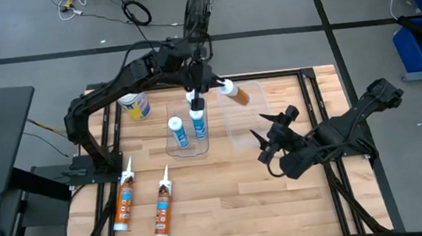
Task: Pick & place silicon tubes, Sealant and Lysol wipes
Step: Put the right orange sealant into the right transparent bin
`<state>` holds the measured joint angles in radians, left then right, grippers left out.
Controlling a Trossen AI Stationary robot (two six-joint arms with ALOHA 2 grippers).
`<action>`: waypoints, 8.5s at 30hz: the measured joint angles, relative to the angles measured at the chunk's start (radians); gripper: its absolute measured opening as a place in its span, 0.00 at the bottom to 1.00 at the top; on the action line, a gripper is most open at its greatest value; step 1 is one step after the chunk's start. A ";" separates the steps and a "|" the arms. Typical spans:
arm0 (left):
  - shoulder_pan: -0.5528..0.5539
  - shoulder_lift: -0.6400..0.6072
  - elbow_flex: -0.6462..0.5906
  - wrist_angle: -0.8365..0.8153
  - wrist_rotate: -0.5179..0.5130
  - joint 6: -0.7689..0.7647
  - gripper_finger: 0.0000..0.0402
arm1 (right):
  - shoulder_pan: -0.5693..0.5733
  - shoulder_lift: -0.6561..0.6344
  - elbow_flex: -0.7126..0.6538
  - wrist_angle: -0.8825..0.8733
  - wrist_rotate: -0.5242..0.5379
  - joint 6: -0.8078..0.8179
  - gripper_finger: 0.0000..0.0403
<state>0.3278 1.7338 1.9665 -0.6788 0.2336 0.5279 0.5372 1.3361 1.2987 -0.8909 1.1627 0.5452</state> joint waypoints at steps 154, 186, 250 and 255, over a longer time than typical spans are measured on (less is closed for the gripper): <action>-1.187 -0.234 -0.942 -0.037 -0.509 -2.429 0.78 | 0.099 0.000 -0.189 -0.096 0.020 0.280 0.66; -1.221 0.040 -0.977 0.138 -0.359 -2.487 0.78 | 0.099 0.000 -0.241 -0.027 -0.029 0.284 0.66; -0.865 0.032 -0.906 0.865 -1.019 -0.877 0.54 | 0.052 -0.008 0.346 -0.207 -0.711 0.312 0.58; -0.836 0.032 -0.906 0.897 -1.000 -0.825 0.54 | -0.018 0.001 0.354 -0.208 -0.797 0.304 0.58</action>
<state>-0.5084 1.7653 1.0603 0.2181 -0.7662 -0.2976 0.5187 1.3373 1.6532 -1.0987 0.3655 0.8489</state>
